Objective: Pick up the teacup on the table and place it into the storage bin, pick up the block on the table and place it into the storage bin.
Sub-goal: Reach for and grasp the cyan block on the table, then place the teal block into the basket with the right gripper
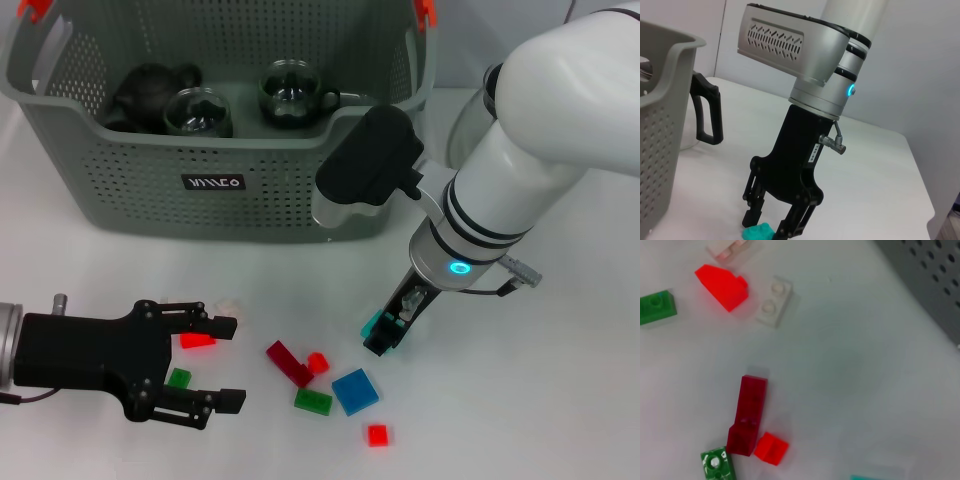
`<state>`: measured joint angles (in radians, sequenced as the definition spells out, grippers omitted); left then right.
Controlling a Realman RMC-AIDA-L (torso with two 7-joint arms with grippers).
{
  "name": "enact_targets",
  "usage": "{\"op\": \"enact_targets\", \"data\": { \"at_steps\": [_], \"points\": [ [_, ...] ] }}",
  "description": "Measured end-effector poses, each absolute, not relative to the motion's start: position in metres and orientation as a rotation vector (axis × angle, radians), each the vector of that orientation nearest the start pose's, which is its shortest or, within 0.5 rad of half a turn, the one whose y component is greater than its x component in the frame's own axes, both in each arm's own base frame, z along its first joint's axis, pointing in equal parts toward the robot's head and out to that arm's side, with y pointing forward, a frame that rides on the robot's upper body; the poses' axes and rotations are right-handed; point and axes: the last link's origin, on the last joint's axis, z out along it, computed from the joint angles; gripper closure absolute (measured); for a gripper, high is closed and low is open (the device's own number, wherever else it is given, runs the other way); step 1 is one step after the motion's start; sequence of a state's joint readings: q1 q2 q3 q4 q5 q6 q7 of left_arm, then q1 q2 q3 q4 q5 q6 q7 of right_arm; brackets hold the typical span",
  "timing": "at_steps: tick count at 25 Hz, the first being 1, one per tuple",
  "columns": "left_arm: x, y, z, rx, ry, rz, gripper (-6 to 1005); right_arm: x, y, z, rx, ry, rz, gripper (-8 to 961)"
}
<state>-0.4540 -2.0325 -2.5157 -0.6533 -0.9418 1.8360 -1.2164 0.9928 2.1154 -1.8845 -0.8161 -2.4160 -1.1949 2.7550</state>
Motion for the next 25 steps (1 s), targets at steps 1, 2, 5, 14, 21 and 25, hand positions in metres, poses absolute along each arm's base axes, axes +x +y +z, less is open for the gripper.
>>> {"op": "enact_targets", "data": {
  "at_steps": [1,2,5,14,21,25],
  "points": [
    [-0.2924,0.2699,0.0133,-2.983,-0.494,-0.64,139,0.1285,0.3604,-0.128,-2.714,0.692,-0.748,321],
    [-0.2924,0.2699,0.0133,-2.983,-0.494,-0.64,139,0.1286,0.3603,-0.128,-2.714,0.692,-0.748,323],
    [-0.2924,0.2699,0.0132,-2.984,-0.494,-0.64,140,0.1294,0.36,-0.128,-2.714,0.695,-0.748,343],
    [-0.2932,0.2692,0.013,-2.984,-0.497,-0.637,140,0.1309,0.3588,-0.1285,-2.714,0.692,-0.758,425],
    [-0.293,0.269,0.0125,-2.985,-0.497,-0.638,140,0.1299,0.3589,-0.1282,-2.705,0.716,-0.749,500],
    [-0.2929,0.2689,0.0123,-2.985,-0.497,-0.638,140,0.1278,0.3588,-0.1268,-2.707,0.72,-0.742,528]
  ]
}}
